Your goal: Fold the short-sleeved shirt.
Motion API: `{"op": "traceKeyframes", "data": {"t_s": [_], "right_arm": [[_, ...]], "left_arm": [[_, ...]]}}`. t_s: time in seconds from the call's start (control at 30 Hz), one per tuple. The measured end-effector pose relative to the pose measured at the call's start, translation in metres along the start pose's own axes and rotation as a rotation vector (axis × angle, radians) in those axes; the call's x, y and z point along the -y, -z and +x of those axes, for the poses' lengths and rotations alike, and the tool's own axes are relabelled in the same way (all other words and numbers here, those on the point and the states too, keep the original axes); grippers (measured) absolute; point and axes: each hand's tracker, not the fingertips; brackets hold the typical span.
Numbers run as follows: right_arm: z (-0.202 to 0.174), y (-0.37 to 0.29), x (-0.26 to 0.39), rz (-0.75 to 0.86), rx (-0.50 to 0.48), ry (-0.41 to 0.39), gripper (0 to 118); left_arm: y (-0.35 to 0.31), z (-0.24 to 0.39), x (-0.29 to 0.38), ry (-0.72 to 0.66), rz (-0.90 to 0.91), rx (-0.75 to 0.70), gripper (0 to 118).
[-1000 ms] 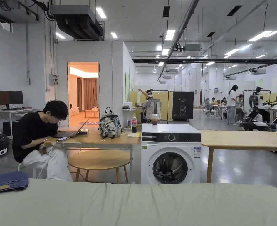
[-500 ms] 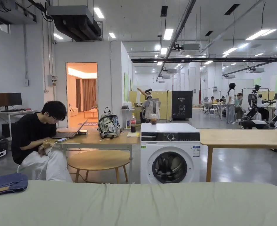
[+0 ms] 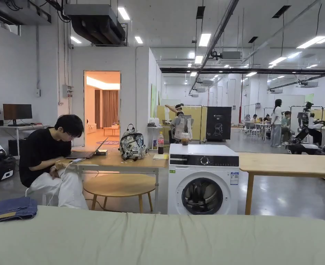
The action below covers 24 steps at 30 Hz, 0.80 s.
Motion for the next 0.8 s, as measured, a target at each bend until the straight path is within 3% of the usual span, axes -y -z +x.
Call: {"op": "traceKeyframes", "data": {"t_s": [0.17, 0.27, 0.33, 0.67, 0.8], "right_arm": [[0.004, 0.007, -0.003, -0.014, 0.022, 0.048, 109], [0.006, 0.010, -0.004, -0.023, -0.008, 0.104, 109], [0.003, 0.013, -0.005, -0.063, 0.030, 0.131, 109], [0.002, 0.018, 0.002, -0.112, -0.005, 0.165, 109], [-0.002, 0.019, 0.003, -0.102, 0.033, 0.132, 109]], "left_arm": [[0.007, 0.007, 0.001, 0.092, -0.055, -0.038, 86], [0.005, 0.006, 0.000, 0.035, -0.047, 0.019, 86], [0.002, 0.001, 0.001, -0.037, -0.019, 0.084, 86], [0.001, 0.005, -0.002, -0.029, -0.012, 0.068, 86], [0.001, 0.006, -0.002, -0.056, -0.004, 0.105, 86]]}}
